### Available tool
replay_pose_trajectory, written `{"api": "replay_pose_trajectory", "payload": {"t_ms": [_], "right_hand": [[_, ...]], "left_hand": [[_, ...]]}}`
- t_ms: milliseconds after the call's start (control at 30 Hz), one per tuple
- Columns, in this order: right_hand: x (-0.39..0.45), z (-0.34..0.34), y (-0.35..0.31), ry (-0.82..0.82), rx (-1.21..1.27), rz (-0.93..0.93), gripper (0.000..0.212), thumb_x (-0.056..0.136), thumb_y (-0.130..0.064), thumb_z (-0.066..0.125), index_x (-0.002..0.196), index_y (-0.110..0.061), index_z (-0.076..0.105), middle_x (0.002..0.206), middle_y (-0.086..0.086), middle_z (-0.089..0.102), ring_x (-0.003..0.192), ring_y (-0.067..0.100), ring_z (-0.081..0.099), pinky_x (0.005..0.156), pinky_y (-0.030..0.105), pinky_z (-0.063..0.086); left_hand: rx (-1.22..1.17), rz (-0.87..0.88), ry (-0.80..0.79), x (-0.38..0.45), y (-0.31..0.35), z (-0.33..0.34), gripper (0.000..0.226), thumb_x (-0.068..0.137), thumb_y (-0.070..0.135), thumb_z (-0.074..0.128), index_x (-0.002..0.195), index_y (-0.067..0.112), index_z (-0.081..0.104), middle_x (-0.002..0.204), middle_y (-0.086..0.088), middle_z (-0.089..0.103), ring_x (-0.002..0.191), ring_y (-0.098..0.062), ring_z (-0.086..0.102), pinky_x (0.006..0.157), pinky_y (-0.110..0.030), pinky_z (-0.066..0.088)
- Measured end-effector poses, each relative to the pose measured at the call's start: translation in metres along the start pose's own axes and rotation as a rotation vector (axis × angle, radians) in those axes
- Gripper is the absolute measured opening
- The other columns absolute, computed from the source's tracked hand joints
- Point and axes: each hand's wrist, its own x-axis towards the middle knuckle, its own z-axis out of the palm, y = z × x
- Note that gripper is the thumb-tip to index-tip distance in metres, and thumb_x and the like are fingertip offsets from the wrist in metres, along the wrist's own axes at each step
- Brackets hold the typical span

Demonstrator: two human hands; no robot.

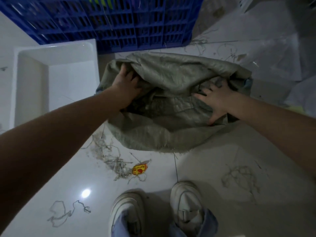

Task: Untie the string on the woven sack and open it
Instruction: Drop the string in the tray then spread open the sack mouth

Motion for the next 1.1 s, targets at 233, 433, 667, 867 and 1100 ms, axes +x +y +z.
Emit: {"api": "replay_pose_trajectory", "payload": {"t_ms": [233,433,667,867,1100], "right_hand": [[0.021,-0.046,-0.047,0.380,0.081,-0.284,0.071,0.084,-0.026,0.060,0.146,-0.024,0.026,0.149,0.005,0.036,0.134,0.026,0.035,0.098,0.050,0.039],[0.049,-0.048,-0.030,0.181,-0.057,-0.042,0.139,0.057,-0.063,0.075,0.143,-0.030,-0.029,0.159,0.010,-0.018,0.146,0.037,-0.011,0.107,0.071,0.003],[0.054,-0.055,0.011,0.197,-0.113,0.158,0.133,0.058,-0.072,0.068,0.149,-0.024,-0.016,0.160,0.012,-0.013,0.146,0.038,-0.007,0.110,0.066,0.001],[0.033,-0.075,-0.004,0.297,-0.126,0.058,0.096,0.079,-0.059,0.058,0.151,-0.019,0.008,0.158,0.017,0.014,0.144,0.036,0.016,0.111,0.063,0.013],[0.022,-0.028,-0.100,0.000,0.239,-0.047,0.092,0.082,-0.059,0.052,0.151,-0.019,0.007,0.159,0.016,0.005,0.145,0.041,0.001,0.108,0.067,0.015]], "left_hand": [[-1.082,-0.126,-0.007,-0.005,0.092,-0.057,0.075,0.090,0.050,0.045,0.145,0.005,0.023,0.152,-0.017,0.026,0.141,-0.033,0.024,0.111,-0.047,0.028],[-1.163,-0.050,-0.168,-0.018,0.140,-0.019,0.119,0.070,0.067,0.059,0.146,0.027,-0.024,0.156,-0.009,-0.028,0.143,-0.039,-0.022,0.110,-0.067,0.006],[-1.194,0.080,-0.176,-0.078,0.159,0.016,0.120,0.071,0.057,0.067,0.148,0.021,-0.017,0.157,-0.016,-0.018,0.146,-0.036,-0.004,0.118,-0.045,0.011],[-1.035,-0.030,-0.039,-0.050,0.127,-0.017,0.068,0.094,0.039,0.041,0.145,0.002,0.015,0.152,-0.025,0.019,0.133,-0.037,0.038,0.104,-0.043,0.038],[-0.439,-0.145,-0.001,0.019,0.073,-0.030,0.074,0.094,0.048,0.033,0.150,0.015,-0.003,0.159,-0.020,0.000,0.144,-0.045,-0.004,0.113,-0.065,0.003]]}}
